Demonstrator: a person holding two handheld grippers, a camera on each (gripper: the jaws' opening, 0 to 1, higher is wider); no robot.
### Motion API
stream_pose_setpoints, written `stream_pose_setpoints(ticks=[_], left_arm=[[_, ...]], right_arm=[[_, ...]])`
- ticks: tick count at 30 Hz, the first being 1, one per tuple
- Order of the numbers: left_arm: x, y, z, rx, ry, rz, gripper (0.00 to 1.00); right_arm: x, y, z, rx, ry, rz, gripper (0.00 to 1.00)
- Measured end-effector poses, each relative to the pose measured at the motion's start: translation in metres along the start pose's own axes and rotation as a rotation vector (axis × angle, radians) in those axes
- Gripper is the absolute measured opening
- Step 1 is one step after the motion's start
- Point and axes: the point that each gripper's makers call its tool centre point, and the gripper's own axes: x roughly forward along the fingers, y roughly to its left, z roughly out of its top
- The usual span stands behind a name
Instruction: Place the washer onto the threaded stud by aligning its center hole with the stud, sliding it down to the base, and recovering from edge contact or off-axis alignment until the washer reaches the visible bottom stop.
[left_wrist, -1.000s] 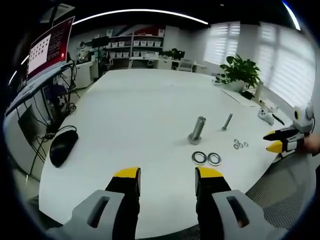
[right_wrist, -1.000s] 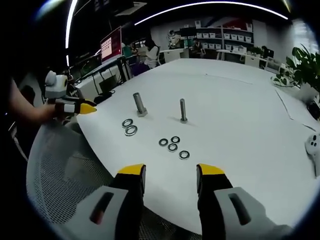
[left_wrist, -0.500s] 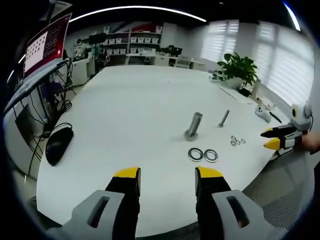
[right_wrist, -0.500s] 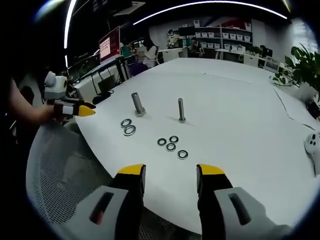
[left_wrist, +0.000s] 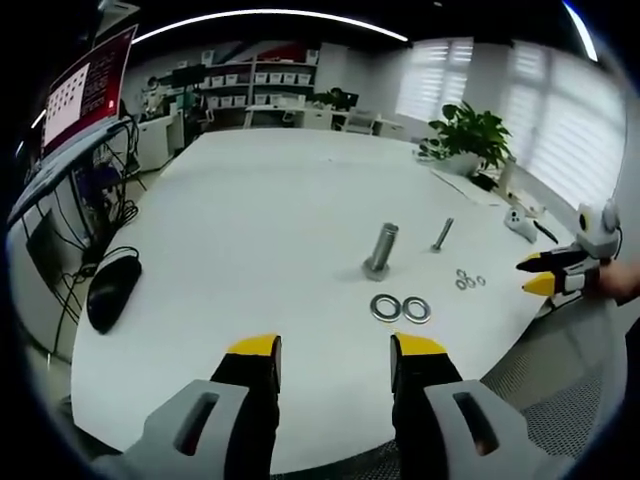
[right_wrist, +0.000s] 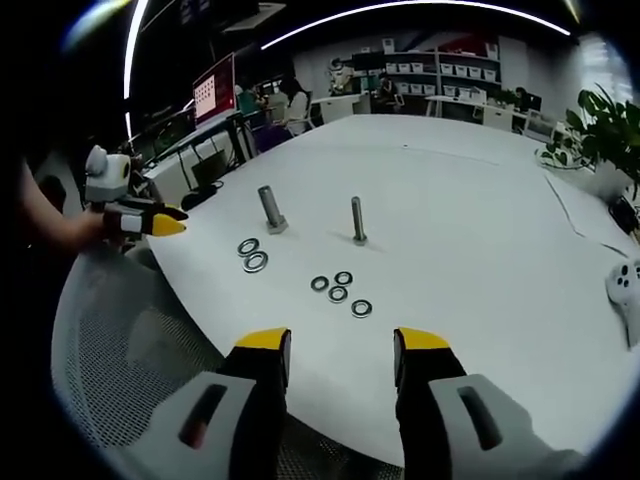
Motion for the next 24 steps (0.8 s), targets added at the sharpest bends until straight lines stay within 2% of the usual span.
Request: stream_pose_setpoints(ticks=[5,12,21,23,24], left_arm=[[-0.0001,-0.0029,-0.0011,0.019,0.011,-0.008,0.43],[-0.0007,0.0005,-0.0019,0.025,0.014,0.005,0.41],[-0.0013,0.0049,0.0005,0.043,0.007,0.032,0.4],[0.0017,0.0035,-0.0082,0.033,0.058,0.021,0.41],[0.0023,0.0029,-0.0078,0.043,0.056,0.022,0.41]], right_arm=[[-0.0001,0.0021,0.0006,-0.013,-0.001,0.012,0.44],[-0.0006,0.0018,0.0044,0.005,-0.03,0.012,0.44],[0.0006,0.0023,0.0043,0.008,-0.031,0.021,0.44],[0.0007,0.0031,0.0047,0.005,-0.032,0.025,0.44],[0.0007,0.0035,0.0049,0.004,-0.033,0.027,0.44]])
